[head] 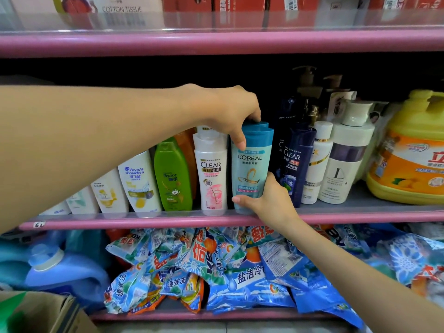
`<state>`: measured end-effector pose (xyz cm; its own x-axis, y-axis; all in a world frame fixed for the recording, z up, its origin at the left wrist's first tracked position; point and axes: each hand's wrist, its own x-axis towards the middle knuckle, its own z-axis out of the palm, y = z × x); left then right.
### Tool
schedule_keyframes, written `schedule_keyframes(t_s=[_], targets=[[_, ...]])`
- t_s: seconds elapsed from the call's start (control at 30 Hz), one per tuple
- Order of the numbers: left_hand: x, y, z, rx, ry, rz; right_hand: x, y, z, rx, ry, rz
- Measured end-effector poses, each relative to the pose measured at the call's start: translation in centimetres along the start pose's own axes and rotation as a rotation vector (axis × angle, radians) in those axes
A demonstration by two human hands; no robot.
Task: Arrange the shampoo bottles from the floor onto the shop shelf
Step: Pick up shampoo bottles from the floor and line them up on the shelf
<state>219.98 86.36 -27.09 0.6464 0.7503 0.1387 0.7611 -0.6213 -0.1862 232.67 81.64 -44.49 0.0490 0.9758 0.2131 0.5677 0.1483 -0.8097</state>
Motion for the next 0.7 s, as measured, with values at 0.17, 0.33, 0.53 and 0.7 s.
schedule_keyframes(t_s=[0.17, 0.33, 0.53, 0.7], targets=[[-0.2, 0.1, 0.0, 0.031, -0.023, 0.022, 0.5, 0.2, -0.3, 0.015, -0.05, -0.016], [-0.4, 0.1, 0.1, 0.038, -0.048, 0.022, 1.1, 0.6, -0.9, 0.061, -0.166, -0.008], [-0.4, 0.3, 0.0, 0.013, -0.031, 0.001, 1.5, 0.8, -1.0, 0.099, -0.217, -0.002], [-1.0, 0.5, 0.0, 0.005, -0.017, -0.013, 1.3, 0.5, -1.1, 0.065, -0.199, 0.021]])
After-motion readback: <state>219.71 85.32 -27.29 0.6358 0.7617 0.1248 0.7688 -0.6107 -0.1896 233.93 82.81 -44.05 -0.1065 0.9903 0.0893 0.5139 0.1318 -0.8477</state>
